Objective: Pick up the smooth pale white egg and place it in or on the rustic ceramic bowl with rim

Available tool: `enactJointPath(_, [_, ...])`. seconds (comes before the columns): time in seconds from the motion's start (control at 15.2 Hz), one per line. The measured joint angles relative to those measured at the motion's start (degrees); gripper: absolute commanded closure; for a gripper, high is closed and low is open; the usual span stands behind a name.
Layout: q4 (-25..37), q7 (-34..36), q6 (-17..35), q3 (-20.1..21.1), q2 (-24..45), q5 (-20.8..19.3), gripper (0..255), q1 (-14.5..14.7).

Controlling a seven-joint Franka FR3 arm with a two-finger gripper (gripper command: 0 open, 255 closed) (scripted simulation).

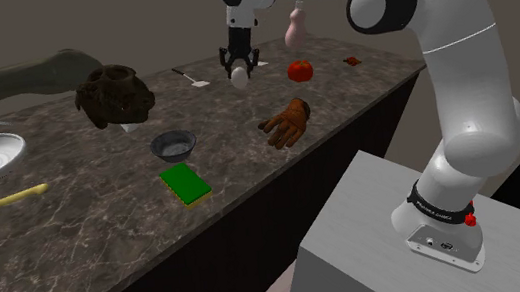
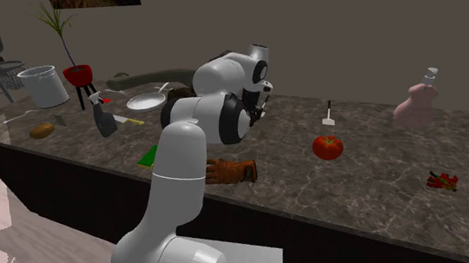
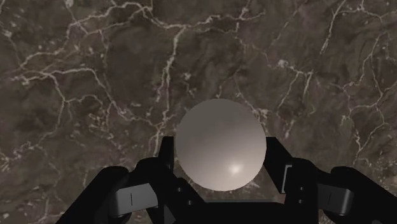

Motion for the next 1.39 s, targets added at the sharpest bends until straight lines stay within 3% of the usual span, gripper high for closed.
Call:
enactJointPath(0.86, [11.54,2.05,-10.38,0.16,0.95,-0.13,255,-0.53])
enactJointPath(1.12, [18.26,2.74,-14.82,0.30,3.16,-0.03,255,-1.08])
enactJointPath(1.39, [12.88,5.60,-12.44,0.80,-0.37,-0.18,255,2.03])
